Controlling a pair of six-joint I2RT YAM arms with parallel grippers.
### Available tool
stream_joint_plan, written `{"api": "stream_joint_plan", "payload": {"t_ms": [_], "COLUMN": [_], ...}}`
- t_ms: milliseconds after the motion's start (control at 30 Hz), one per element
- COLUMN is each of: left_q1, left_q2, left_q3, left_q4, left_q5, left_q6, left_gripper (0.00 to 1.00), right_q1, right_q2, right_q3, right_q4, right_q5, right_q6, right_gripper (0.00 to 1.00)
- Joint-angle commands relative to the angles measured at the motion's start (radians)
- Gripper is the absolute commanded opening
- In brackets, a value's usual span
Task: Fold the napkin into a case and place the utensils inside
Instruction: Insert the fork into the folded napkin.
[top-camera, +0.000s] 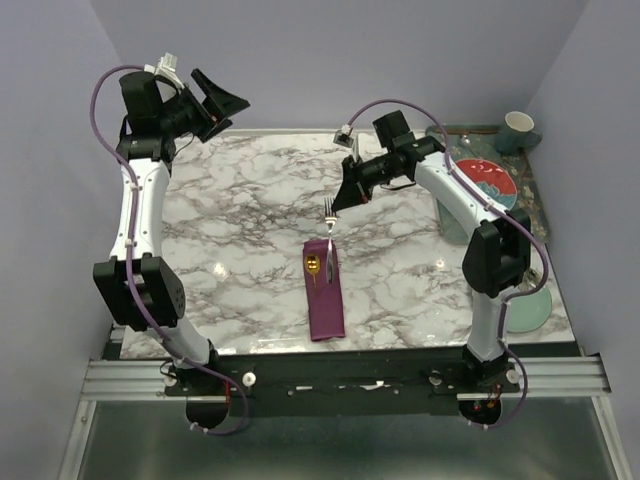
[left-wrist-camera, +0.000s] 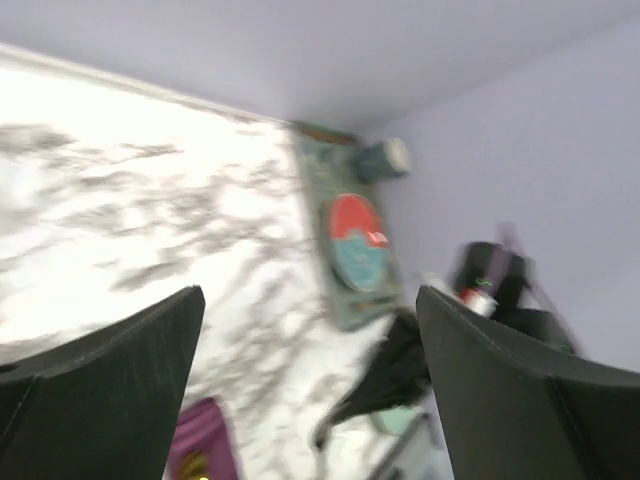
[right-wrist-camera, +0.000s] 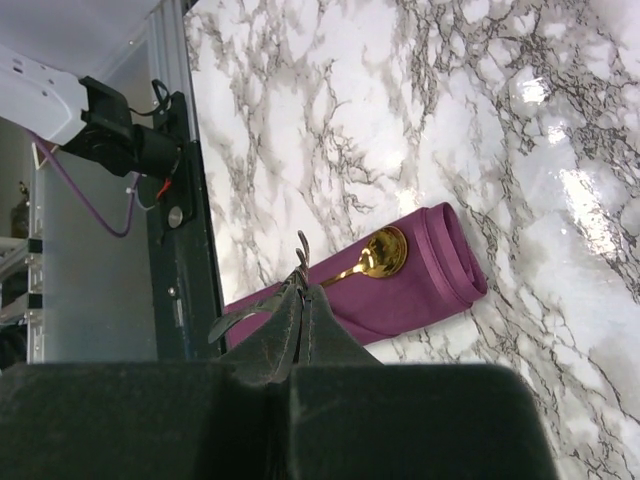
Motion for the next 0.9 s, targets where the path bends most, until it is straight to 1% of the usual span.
{"api": "stream_joint_plan", "payload": {"t_ms": [0, 33, 67, 100, 133, 200, 233, 300, 467, 633, 867], "left_q1": [-0.019, -0.022, -0.022, -0.024, -0.031, -0.039, -0.044, -0.048, -0.050, -0.056, -0.057], "left_q2": [-0.056, -0.112, -0.146, -0.183, -0.249, -0.301, -0.329, -0.343, -0.341, -0.325, -0.292], "left_q3": [-0.075, -0.166, -0.220, -0.274, -0.373, -0.447, -0.496, -0.524, -0.583, -0.598, -0.601], "left_q4": [-0.464, -0.419, -0.370, -0.271, -0.223, -0.140, -0.128, -0.121, -0.121, -0.121, -0.130], "left_q5": [-0.390, -0.376, -0.341, -0.318, -0.299, -0.264, -0.244, -0.188, -0.108, -0.074, -0.045], "left_q6": [0.605, 0.633, 0.639, 0.650, 0.658, 0.677, 0.687, 0.694, 0.668, 0.647, 0.636], "left_gripper": [0.99, 0.99, 0.99, 0.99, 0.99, 0.99, 0.99, 0.99, 0.99, 0.99, 0.99], "right_q1": [0.001, 0.003, 0.001, 0.001, 0.003, 0.001, 0.000, 0.000, -0.002, -0.005, -0.014], "right_q2": [0.019, 0.022, 0.025, 0.029, 0.045, 0.066, 0.092, 0.114, 0.193, 0.250, 0.296], "right_q3": [-0.011, -0.017, -0.028, -0.046, -0.055, -0.059, -0.053, -0.042, 0.032, 0.076, 0.133], "right_q4": [-0.071, -0.066, -0.048, -0.036, -0.020, -0.002, 0.004, 0.024, 0.038, 0.052, 0.099], "right_q5": [0.024, 0.026, 0.023, 0.023, 0.023, 0.011, 0.006, -0.006, -0.026, -0.065, -0.109], "right_q6": [-0.142, -0.163, -0.199, -0.214, -0.223, -0.274, -0.286, -0.309, -0.314, -0.314, -0.268], "right_gripper": [0.01, 0.01, 0.01, 0.01, 0.01, 0.00, 0.01, 0.01, 0.01, 0.01, 0.01]}}
